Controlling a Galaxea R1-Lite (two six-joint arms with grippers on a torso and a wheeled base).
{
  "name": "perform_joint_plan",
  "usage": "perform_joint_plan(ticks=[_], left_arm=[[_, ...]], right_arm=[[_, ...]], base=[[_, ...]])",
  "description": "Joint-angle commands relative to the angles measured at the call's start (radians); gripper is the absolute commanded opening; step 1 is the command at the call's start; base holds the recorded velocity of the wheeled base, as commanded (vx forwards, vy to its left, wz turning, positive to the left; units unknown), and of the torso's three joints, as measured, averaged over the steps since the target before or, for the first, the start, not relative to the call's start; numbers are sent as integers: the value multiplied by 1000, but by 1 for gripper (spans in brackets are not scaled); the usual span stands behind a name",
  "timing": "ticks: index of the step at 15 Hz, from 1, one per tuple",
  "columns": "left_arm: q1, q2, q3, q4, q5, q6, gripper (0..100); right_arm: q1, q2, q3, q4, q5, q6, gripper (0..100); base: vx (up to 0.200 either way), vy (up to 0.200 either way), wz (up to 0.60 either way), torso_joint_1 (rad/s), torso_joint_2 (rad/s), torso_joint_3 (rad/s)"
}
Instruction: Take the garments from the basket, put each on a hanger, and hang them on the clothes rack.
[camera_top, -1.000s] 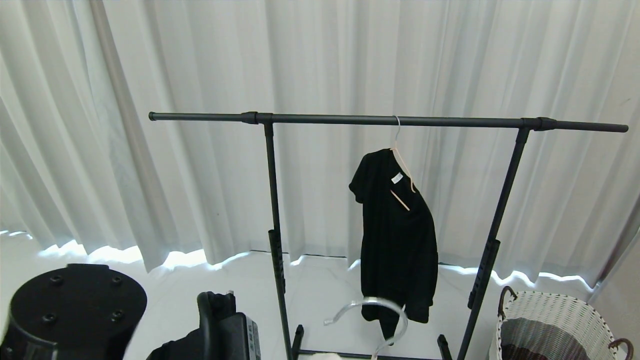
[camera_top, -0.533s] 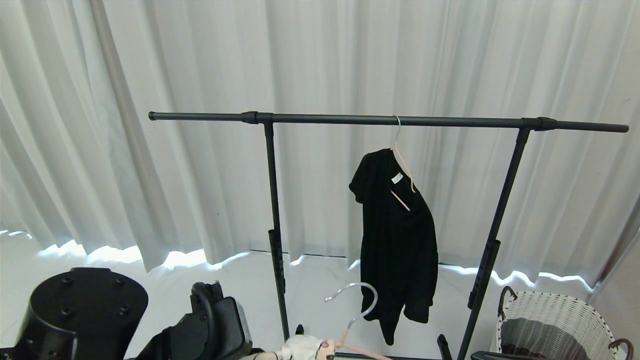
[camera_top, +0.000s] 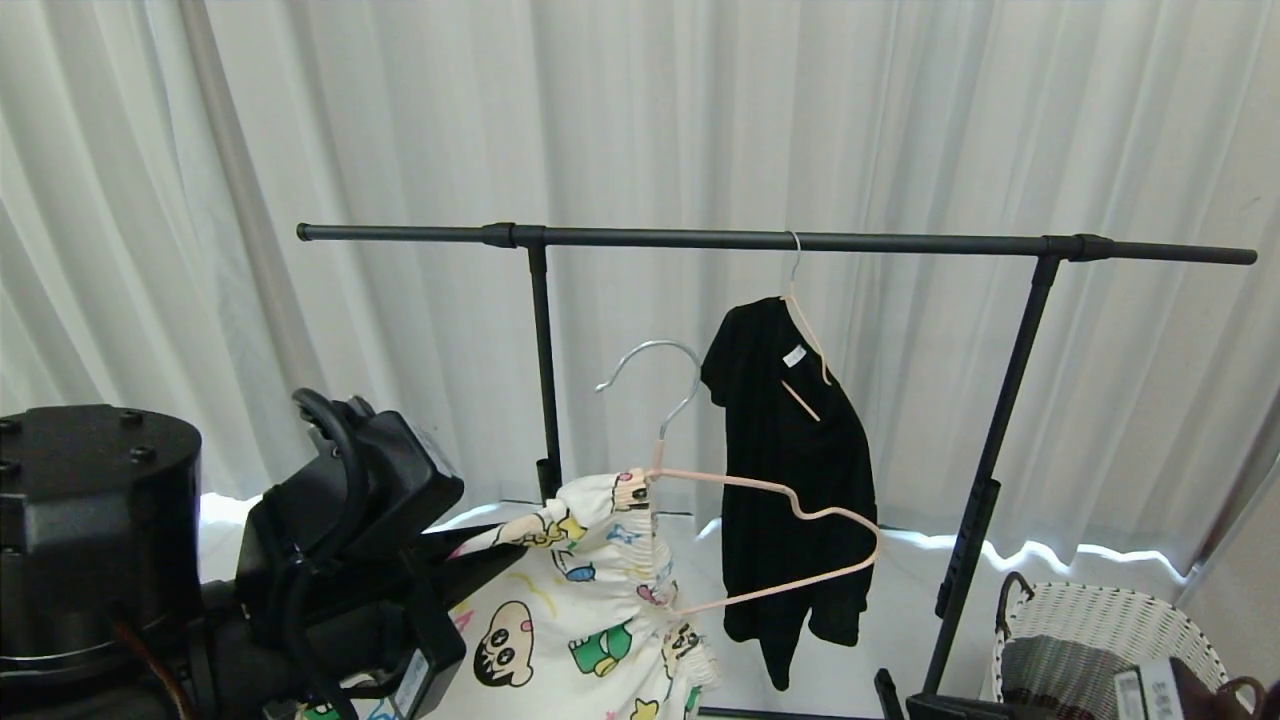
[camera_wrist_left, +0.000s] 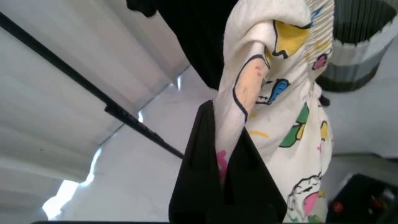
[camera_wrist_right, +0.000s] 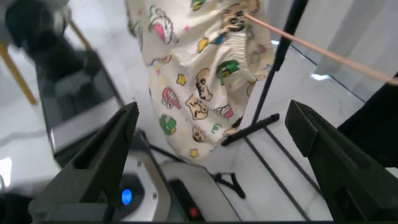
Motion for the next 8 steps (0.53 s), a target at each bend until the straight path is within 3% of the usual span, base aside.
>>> perform_joint_plan(ticks=[1,3,8], left_arm=[[0,2,-50,-3,0,-1,0],[0,4,-73,-3,0,0,0],[8,4,-99,-4,0,-6,0]], right_arm=[[-94,116,-120,-2,-2,49,100],[-166,217,-193,-2,-43,105,100],[-191,399,-330,-5,-140,157,100]], base=[[0,0,0,0,0,0],[0,0,0,0,0,0],[0,0,0,0,0,0]])
